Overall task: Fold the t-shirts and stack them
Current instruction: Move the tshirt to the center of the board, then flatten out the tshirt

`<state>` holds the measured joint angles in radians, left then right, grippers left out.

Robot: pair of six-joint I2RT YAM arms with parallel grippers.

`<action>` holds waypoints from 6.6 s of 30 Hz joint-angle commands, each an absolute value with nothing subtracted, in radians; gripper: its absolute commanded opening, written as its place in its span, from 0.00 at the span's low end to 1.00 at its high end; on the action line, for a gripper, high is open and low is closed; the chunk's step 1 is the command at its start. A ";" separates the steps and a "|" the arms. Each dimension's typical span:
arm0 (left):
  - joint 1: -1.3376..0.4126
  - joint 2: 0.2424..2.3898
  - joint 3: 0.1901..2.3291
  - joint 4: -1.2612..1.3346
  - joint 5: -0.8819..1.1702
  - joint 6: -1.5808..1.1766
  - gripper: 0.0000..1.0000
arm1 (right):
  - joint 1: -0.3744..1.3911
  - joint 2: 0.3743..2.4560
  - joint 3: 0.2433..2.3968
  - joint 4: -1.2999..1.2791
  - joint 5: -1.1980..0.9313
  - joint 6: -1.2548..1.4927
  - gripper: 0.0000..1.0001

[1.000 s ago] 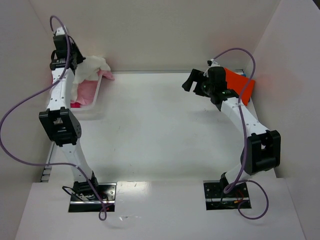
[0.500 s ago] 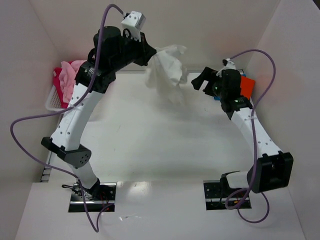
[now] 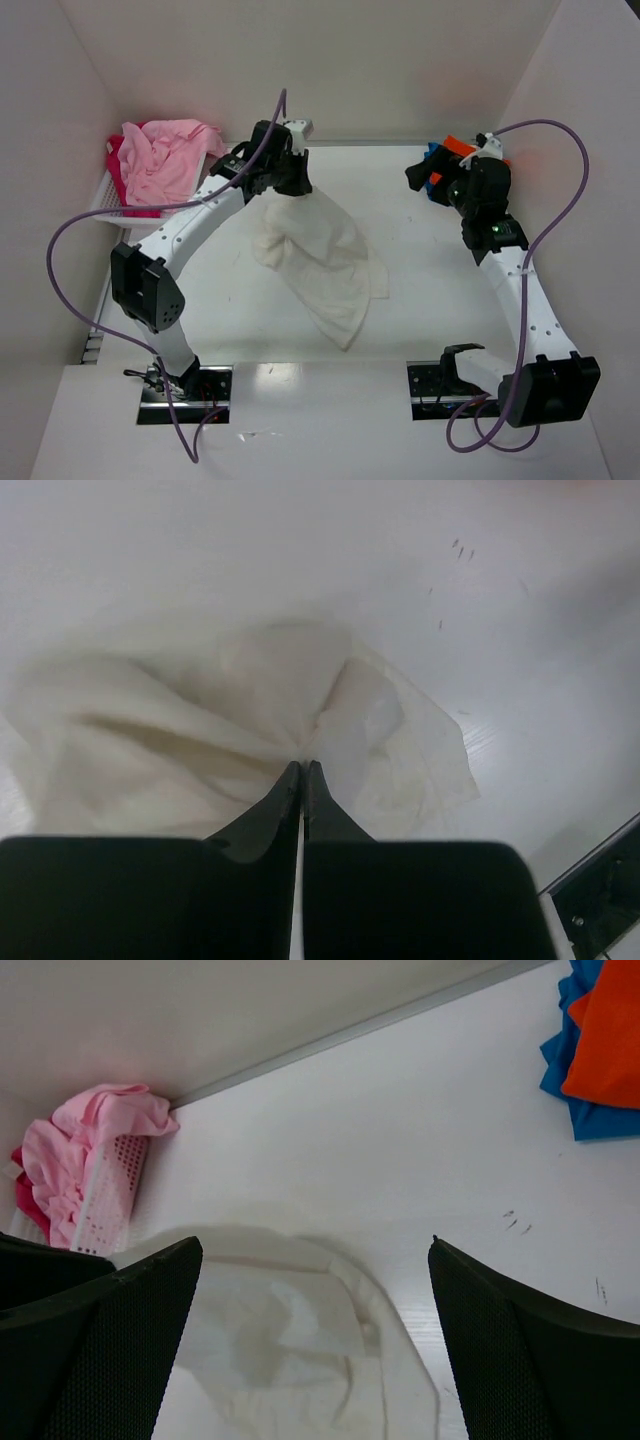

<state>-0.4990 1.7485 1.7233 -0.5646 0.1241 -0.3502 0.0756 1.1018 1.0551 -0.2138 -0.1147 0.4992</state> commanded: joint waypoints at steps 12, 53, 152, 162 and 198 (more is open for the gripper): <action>-0.492 1.677 1.648 -0.461 0.129 -0.399 0.00 | 0.202 1.215 0.910 -0.210 -0.292 0.488 0.99; -0.316 1.577 1.611 -0.353 0.138 -0.469 0.00 | 0.633 1.622 0.918 -0.163 -0.238 0.601 0.87; -0.256 2.046 2.505 -0.950 0.244 -0.201 0.11 | 0.259 0.834 0.996 -0.636 -0.271 0.544 0.61; -0.308 1.927 2.049 -0.746 0.184 -0.231 0.05 | 0.259 0.933 1.025 -0.472 -0.235 0.506 0.61; -0.318 1.756 2.579 -0.828 0.155 -0.255 0.00 | 0.489 1.333 1.078 -0.043 -0.125 0.522 0.78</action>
